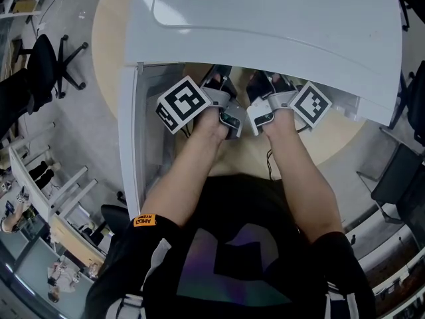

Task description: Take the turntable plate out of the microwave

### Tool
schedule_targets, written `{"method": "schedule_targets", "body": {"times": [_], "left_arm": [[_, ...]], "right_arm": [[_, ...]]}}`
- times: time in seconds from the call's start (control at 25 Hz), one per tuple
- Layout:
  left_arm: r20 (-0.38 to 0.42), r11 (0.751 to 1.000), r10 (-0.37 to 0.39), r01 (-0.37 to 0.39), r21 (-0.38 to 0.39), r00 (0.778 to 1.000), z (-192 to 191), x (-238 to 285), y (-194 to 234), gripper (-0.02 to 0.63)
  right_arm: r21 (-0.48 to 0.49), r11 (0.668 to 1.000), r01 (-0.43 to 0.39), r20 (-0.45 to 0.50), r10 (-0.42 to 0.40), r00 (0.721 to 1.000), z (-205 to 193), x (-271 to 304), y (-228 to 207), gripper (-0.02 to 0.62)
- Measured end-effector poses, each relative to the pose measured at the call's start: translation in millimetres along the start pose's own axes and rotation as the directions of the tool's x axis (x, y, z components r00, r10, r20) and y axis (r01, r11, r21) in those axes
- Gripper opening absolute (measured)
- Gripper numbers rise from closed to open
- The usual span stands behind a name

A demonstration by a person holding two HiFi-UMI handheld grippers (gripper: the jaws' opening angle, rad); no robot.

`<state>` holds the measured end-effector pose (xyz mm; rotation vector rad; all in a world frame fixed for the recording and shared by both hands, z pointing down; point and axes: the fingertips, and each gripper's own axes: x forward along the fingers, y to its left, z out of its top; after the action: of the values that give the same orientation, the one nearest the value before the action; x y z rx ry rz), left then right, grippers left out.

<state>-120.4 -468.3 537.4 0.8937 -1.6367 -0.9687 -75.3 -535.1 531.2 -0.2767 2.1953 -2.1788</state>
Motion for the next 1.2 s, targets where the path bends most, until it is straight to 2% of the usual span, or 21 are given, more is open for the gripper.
{"method": "schedule_targets", "body": {"times": [0.08, 0.28, 0.44, 0.8, 1.2], "left_arm": [[0.005, 1.0, -0.004, 0.004, -0.009, 1.0, -4, 0, -3, 0.103], [0.024, 0.999, -0.013, 0.014, -0.049, 1.0, 11, 6, 4, 0.103], [0.092, 0.995, -0.02, 0.029, -0.091, 0.996, 17, -1, 0, 0.104], [0.13, 0.993, -0.074, 0.085, -0.076, 0.989, 24, -6, -13, 0.101], [0.15, 0.994, -0.088, 0.097, -0.056, 0.985, 27, -15, -22, 0.101]], "right_arm": [[0.006, 1.0, -0.008, 0.002, 0.008, 1.0, 3, -5, 2, 0.052], [0.012, 1.0, -0.015, 0.0, 0.015, 1.0, -1, 7, -1, 0.051], [0.017, 0.999, -0.036, 0.001, 0.036, 0.999, 0, -7, 10, 0.052], [0.017, 0.997, -0.074, 0.004, 0.074, 0.997, 1, -11, 21, 0.054], [-0.017, 0.994, -0.108, -0.012, 0.108, 0.994, -2, -12, 33, 0.056]]}}
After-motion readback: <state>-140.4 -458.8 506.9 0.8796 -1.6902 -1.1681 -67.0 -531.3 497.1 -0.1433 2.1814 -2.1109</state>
